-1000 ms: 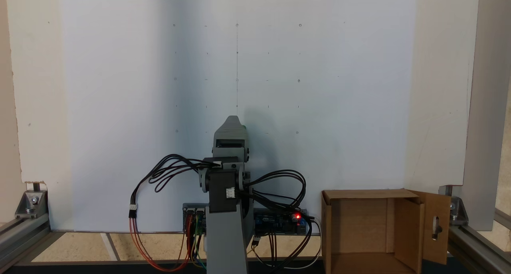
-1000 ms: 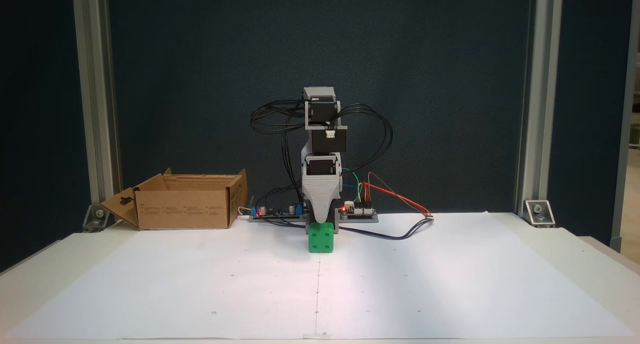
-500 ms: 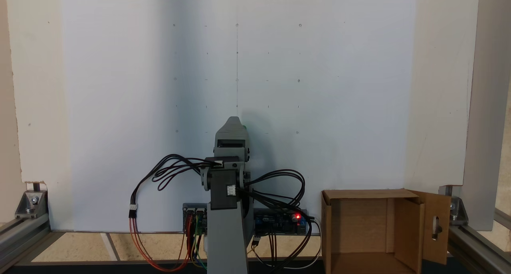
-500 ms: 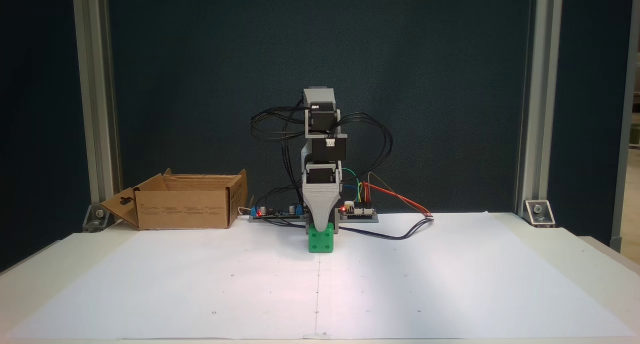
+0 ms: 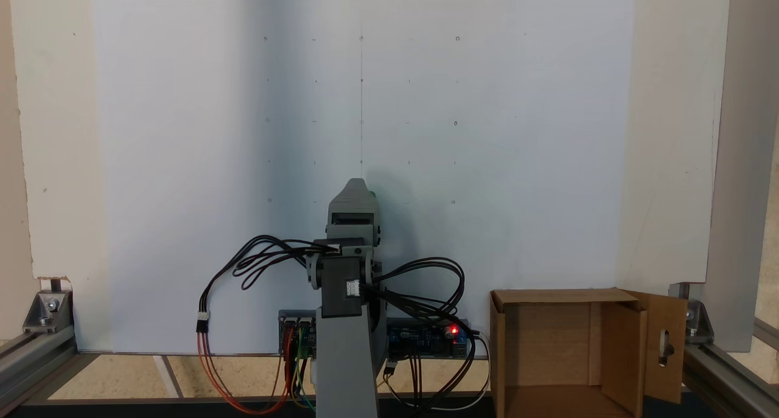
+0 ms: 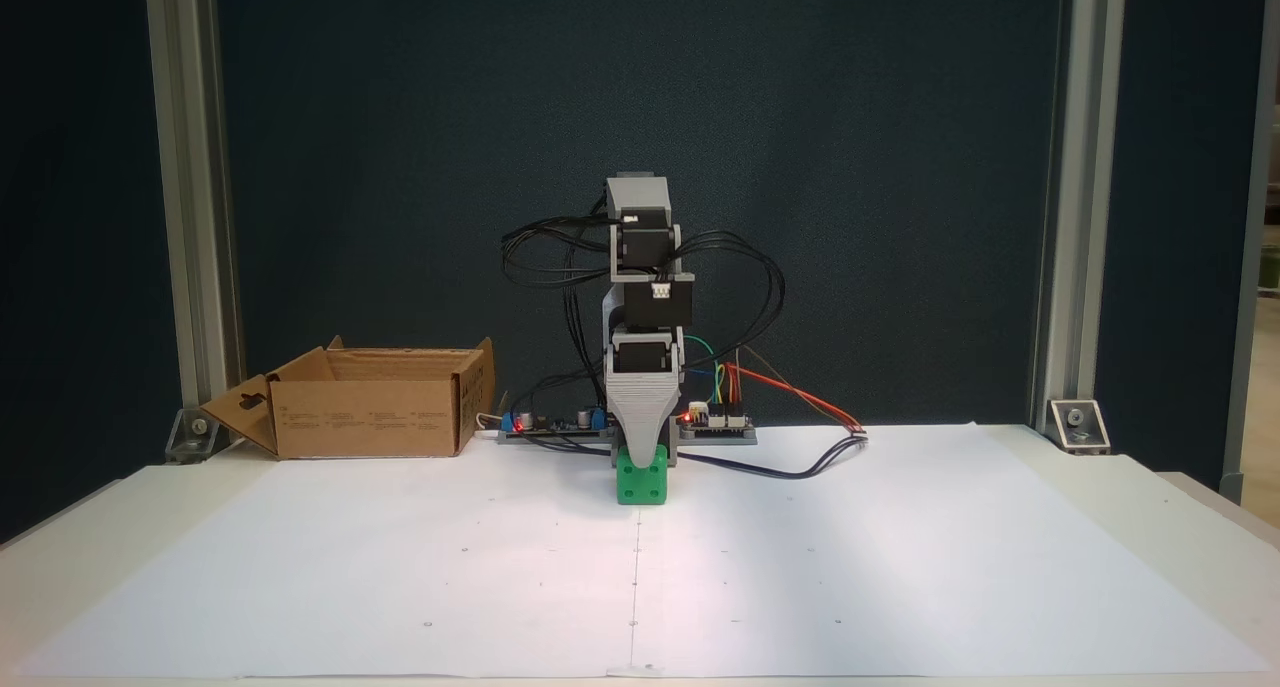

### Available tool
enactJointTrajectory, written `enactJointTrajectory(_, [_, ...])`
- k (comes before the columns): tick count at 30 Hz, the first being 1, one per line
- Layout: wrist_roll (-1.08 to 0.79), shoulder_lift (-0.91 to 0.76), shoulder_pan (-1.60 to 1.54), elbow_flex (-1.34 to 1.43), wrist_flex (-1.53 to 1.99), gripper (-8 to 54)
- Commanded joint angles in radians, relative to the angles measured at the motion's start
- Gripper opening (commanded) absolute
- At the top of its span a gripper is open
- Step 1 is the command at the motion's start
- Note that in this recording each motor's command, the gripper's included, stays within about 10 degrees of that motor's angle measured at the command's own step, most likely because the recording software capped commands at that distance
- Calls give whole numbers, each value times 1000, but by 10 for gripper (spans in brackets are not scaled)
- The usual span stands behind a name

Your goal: Grasp a green dice and put it in the bin.

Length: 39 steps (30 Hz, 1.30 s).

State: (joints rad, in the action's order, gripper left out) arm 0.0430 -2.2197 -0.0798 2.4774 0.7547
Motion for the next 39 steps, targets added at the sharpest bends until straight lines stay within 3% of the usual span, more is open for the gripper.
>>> enactJointTrajectory(1, [43,11,0,-21,-9,439])
enactJointTrajectory(31, [41,183,51,-18,-167,418])
enactJointTrajectory(39, [41,184,49,-17,-167,369])
